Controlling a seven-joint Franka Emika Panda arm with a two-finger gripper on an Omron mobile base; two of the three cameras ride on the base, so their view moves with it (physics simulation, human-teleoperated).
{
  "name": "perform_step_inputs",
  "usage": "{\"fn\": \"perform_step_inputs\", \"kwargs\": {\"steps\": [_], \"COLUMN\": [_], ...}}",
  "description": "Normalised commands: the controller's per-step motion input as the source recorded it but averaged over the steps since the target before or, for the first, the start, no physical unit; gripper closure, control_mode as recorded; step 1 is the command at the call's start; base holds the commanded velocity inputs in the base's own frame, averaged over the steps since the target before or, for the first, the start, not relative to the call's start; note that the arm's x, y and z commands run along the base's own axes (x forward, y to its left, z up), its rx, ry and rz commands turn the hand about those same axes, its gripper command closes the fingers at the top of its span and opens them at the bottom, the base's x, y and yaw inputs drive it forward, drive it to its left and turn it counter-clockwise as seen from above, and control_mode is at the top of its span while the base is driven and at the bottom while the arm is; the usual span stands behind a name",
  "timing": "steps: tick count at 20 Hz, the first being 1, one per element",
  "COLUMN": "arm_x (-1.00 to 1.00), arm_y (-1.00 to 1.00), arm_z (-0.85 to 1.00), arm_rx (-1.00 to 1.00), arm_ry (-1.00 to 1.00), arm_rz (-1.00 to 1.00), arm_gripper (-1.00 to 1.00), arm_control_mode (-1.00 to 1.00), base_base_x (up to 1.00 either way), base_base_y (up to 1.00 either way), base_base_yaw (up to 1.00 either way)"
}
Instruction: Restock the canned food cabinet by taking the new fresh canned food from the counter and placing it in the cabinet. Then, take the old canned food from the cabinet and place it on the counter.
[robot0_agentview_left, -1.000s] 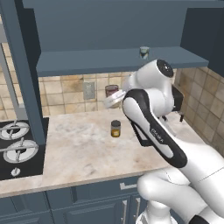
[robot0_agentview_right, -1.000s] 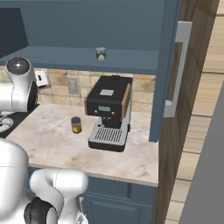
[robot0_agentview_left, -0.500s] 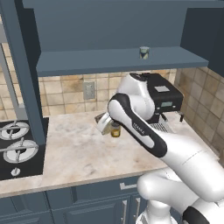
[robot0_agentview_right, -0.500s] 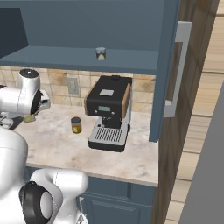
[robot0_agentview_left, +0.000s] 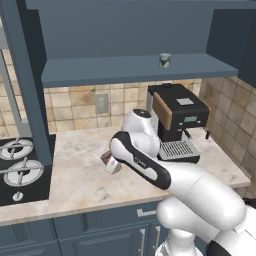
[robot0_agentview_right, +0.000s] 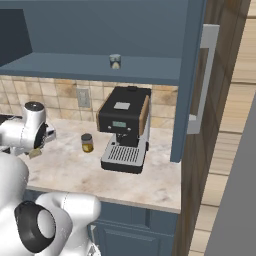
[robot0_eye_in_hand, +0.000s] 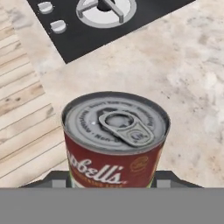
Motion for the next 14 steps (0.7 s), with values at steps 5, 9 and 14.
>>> {"fn": "perform_step_inputs", "kwargs": {"steps": [5,9,14], "arm_x": [0.17,0.31,0.39], "arm_y": [0.1,0.21,0.21], "arm_z": [-0.6,-0.36,-0.06], "arm_rx": [0.07,0.02,0.0], "arm_ry": [-0.12,-0.01,0.03], "arm_rz": [0.04,0.02,0.01], "arm_gripper": [1.0,1.0,1.0], "arm_control_mode": [-1.0,-1.0,-1.0], "base_base_x": [0.0,0.0,0.0], "base_base_y": [0.0,0.0,0.0], "base_base_yaw": [0.0,0.0,0.0]}}
